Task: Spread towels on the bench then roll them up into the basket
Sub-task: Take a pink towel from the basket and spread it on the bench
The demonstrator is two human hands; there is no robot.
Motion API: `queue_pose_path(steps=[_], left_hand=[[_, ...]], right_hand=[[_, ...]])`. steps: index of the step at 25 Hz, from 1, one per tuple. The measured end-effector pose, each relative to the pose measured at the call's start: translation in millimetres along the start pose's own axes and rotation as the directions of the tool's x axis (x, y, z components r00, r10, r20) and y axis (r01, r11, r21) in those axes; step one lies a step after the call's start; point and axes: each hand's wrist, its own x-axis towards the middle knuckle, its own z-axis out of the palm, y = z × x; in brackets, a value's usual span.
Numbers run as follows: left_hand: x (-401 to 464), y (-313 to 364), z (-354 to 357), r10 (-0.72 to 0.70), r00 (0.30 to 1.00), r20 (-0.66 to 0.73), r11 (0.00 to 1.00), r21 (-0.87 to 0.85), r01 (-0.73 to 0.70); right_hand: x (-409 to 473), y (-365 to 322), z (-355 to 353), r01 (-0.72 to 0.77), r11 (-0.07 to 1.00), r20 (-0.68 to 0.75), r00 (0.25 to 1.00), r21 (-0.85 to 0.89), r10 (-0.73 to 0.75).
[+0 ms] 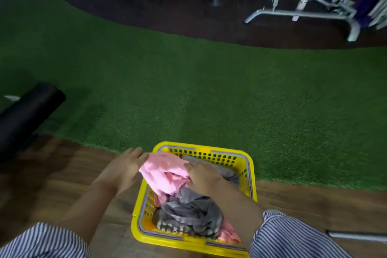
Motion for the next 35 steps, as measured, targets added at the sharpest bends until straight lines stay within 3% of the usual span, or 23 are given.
queue_pose_path(steps=[4, 7, 11, 14, 17, 19, 21, 23, 26, 30, 35], left_hand=[[17.7, 5.0, -164.3, 0.127, 0.984, -0.123, 0.991, 0.067, -0.119], [38.5, 3.8, -289.3, 0.224, 0.956, -0.190, 0.965, 0.182, -0.190], [67.2, 8.5, -465.3, 0.255, 0.858, -0.447, 0.944, 0.309, -0.119], [75.9, 27.2, -565.5, 0.202, 0.760, -0.618, 0.946, 0.324, 0.013], [81.6, 48.3, -626.5, 0.062, 0.639, -0.767, 0.971, 0.196, 0.140], [86.5, 64.7, -646.7, 0.010, 0.594, -0.804, 0.977, 0.133, 0.165], [90.9, 75.0, -643.8, -0.017, 0.610, -0.793, 0.981, 0.103, 0.162], [90.3, 73.8, -620.6, -0.063, 0.673, -0.737, 0.981, 0.077, 0.176], [83.8, 61.7, -595.6, -0.169, 0.711, -0.683, 0.976, -0.016, 0.216], [93.5, 68.3, -618.1, -0.357, 0.633, -0.687, 0.932, -0.310, 0.189], [130.9, 110.4, -644.5, -0.585, 0.577, -0.569, 0.727, -0.683, 0.063]], right_hand=[[-36.9, -45.1, -114.9, -0.044, 0.995, -0.073, 0.996, 0.093, 0.050], [-52.5, -68.6, -204.3, -0.105, 0.944, -0.170, 0.972, 0.312, 0.164], [-72.9, -88.7, -320.8, -0.051, 0.876, -0.228, 0.957, 0.479, 0.181], [-88.8, -101.7, -392.4, 0.068, 0.754, -0.311, 0.932, 0.653, 0.185], [-109.5, -119.4, -458.7, 0.231, 0.555, -0.336, 0.937, 0.799, 0.093], [-124.1, -128.8, -485.8, 0.342, 0.473, -0.376, 0.926, 0.812, -0.022], [-133.0, -127.4, -486.2, 0.380, 0.550, -0.414, 0.908, 0.744, -0.066], [-140.0, -111.3, -469.3, 0.299, 0.691, -0.420, 0.908, 0.658, 0.007], [-148.1, -69.8, -459.2, 0.231, 0.773, -0.566, 0.802, 0.591, 0.193], [-169.8, -38.8, -516.1, 0.288, 0.825, -0.773, 0.584, 0.485, 0.250], [-186.3, -34.2, -544.4, 0.276, 0.817, -0.848, 0.330, 0.507, 0.414]])
